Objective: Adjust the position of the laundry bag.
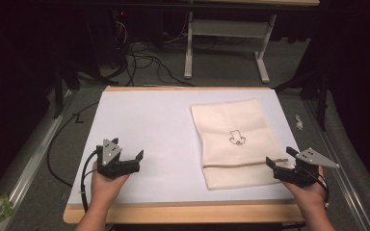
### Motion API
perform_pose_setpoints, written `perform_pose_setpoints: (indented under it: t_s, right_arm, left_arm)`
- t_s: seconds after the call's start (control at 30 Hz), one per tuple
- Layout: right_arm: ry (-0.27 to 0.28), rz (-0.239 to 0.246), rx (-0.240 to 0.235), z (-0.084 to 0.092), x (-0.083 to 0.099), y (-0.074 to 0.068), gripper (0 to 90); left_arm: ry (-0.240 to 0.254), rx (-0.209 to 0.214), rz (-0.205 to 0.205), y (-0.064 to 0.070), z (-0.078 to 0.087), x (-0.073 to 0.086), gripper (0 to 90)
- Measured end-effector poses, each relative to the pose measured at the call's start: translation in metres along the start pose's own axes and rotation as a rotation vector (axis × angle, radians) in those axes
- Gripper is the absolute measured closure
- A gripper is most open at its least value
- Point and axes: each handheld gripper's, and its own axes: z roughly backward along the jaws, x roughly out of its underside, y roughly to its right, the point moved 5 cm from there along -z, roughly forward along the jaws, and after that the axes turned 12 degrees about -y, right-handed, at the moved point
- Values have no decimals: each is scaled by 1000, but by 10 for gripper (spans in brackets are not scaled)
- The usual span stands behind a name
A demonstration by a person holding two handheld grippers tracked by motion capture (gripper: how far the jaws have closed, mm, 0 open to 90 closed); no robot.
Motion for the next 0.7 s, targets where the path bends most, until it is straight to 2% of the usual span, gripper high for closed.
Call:
perform_pose_setpoints:
  t_s: [0.07,0.13,0.2,0.43,0.6,0.7]
  right_arm:
    - [0,1,4,0,1,2,122]
    - [1,-2,4,0,1,3,122]
    - [3,-10,9,2,2,6,122]
    - [12,-24,17,4,1,9,124]
    - [10,-26,21,4,1,10,128]
    - [-6,-26,30,2,3,13,171]
  left_arm:
    - [16,1,12,-1,2,-2,56]
    - [17,3,18,-1,2,-3,56]
    - [6,22,34,-1,0,-2,55]
    - [-6,39,36,-1,0,0,51]
    - [-19,40,17,2,-2,1,63]
    - [-23,40,8,5,-3,1,102]
